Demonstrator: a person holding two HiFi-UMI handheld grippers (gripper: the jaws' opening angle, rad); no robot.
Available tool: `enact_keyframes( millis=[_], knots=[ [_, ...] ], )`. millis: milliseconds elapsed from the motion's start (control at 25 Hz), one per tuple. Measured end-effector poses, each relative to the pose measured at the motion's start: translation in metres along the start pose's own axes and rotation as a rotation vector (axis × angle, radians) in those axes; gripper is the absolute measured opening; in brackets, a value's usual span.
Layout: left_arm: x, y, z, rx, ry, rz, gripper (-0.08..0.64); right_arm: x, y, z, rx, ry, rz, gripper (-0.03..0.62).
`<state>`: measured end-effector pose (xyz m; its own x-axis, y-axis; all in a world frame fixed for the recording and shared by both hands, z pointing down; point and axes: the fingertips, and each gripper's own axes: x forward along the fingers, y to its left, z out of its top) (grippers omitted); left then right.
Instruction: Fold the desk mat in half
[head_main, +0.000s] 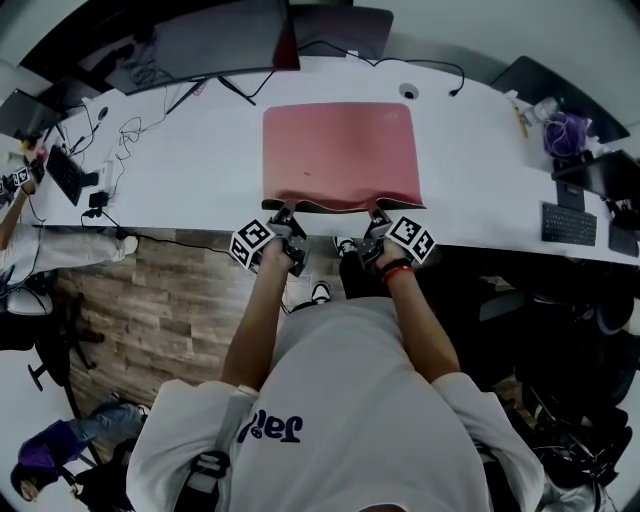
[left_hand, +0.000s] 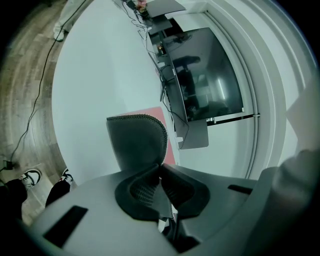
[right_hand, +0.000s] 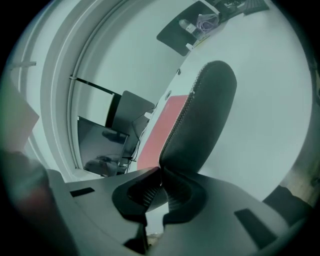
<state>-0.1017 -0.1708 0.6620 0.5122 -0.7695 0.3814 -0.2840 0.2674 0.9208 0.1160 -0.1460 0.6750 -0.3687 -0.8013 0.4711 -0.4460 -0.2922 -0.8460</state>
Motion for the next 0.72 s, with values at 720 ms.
enact_keyframes(
  millis=[720],
  knots=[
    [0.023,0.005,0.021,-0.019,-0.031,0.018,0.031,0.039,0.015,0.02,0.0,0.014,0.018,0.038]
  ],
)
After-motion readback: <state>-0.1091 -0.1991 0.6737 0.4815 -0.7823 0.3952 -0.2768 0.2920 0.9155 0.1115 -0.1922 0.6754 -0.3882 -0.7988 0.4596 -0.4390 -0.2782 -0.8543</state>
